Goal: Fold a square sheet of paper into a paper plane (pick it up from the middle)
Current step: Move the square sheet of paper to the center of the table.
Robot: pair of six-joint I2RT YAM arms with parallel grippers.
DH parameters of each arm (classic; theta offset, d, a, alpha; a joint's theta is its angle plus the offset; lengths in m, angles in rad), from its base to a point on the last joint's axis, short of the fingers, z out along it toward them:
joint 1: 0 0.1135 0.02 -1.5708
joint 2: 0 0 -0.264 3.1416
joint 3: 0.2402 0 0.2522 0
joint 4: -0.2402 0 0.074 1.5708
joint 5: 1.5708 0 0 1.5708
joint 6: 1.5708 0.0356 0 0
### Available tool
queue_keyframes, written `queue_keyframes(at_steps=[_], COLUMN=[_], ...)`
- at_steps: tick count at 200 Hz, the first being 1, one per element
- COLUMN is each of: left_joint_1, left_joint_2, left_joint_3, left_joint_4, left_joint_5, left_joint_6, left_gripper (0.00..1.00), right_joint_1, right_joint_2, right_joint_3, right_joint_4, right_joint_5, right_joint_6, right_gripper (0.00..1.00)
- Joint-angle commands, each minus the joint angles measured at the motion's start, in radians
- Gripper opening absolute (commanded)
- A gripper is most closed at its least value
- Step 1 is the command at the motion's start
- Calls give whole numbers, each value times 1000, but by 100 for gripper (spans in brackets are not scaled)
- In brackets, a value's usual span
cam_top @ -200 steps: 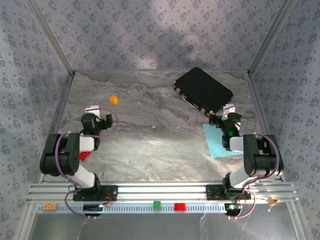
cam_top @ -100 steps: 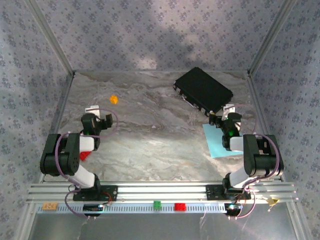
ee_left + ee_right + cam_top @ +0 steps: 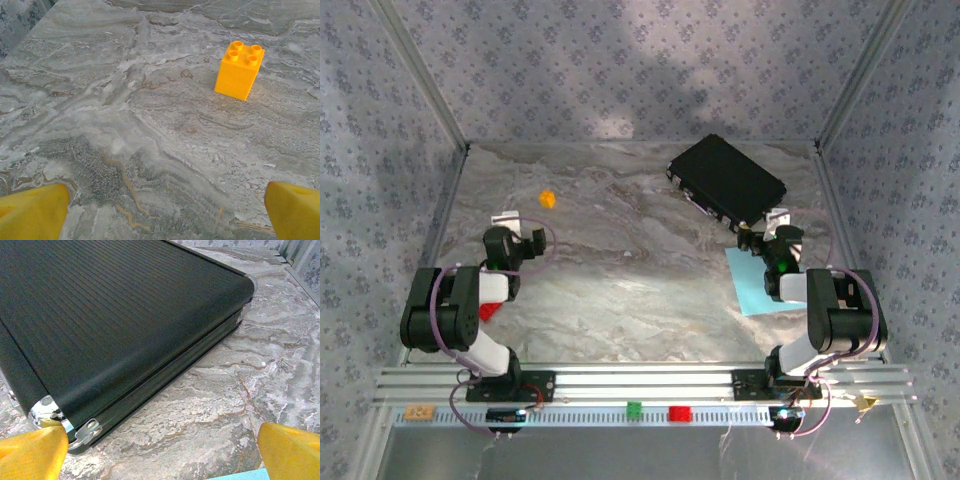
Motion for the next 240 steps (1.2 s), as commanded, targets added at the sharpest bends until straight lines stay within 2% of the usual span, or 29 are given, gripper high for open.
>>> queue_keyframes(at_steps=[1, 28, 41, 70, 93, 107, 128, 145, 153, 164, 184, 206, 230, 240], left_joint_1=[-14, -27, -42, -56, -56, -56, -54, -53, -49, -29, -19, -47, -135, -168], left_joint_2=[-31, -73, -120, -251, -337, -383, -407, -410, -416, -429, -449, -460, -467, -470], left_joint_3=[3, -24, -36, 19, 37, 84, 203, 270, 276, 263, 244, 224, 229, 229], left_joint_4=[36, 50, 32, -221, -325, -453, -721, -879, -921, -921, -906, -866, -884, -887], left_joint_5=[30, 5, -51, -133, -118, -101, -140, -183, -202, -126, 28, 176, 205, 202], left_joint_6=[31, 36, 33, -39, -112, -152, -364, -477, -540, -563, -583, -608, -586, -577], left_gripper=[100, 100, 100, 100, 100, 100, 100, 100, 100, 100, 100, 100, 100, 100], right_joint_1=[22, 33, 39, 52, 54, 54, 52, 50, 49, 35, -6, -40, -94, -113], right_joint_2=[-12, -25, -39, -114, -252, -329, -432, -489, -513, -547, -617, -612, -555, -528], right_joint_3=[-19, -45, -57, -62, -5, 41, 136, 184, 183, 168, 117, 116, 125, 114], right_joint_4=[43, 81, 90, 35, -213, -374, -686, -864, -932, -983, -962, -1050, -1116, -1106], right_joint_5=[9, 22, 23, 72, 105, 166, 245, 241, 267, 218, 60, 12, -57, -127], right_joint_6=[-21, -31, -36, -35, 12, 87, 340, 417, 500, 550, 571, 658, 692, 695], right_gripper=[99, 99, 99, 99, 99, 99, 99, 99, 99, 99, 99, 99, 97, 97])
